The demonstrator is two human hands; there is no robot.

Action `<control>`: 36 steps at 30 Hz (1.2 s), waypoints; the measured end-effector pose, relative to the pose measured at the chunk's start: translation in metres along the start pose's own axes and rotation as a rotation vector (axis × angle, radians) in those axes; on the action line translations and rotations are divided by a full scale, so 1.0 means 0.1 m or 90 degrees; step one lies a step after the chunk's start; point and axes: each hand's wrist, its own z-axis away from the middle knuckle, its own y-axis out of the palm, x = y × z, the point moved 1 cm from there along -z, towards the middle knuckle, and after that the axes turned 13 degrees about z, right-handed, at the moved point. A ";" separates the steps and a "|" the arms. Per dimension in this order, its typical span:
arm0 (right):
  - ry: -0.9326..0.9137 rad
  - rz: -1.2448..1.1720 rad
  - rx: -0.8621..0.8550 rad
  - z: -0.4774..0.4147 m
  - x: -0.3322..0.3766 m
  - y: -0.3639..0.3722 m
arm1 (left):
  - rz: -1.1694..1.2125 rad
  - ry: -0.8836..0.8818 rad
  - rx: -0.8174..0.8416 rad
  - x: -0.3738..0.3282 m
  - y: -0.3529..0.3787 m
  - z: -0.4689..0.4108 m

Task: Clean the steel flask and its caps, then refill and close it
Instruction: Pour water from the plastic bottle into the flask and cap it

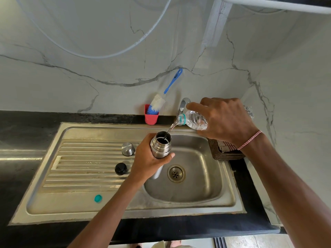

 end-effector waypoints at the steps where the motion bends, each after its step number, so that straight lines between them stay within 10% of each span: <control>1: 0.000 0.001 0.002 0.00 0.00 0.00 | 0.000 0.000 0.000 0.00 0.00 0.00; 36: 0.007 0.009 -0.031 -0.03 -0.07 -0.10 | -0.012 -0.006 -0.002 0.02 0.02 -0.02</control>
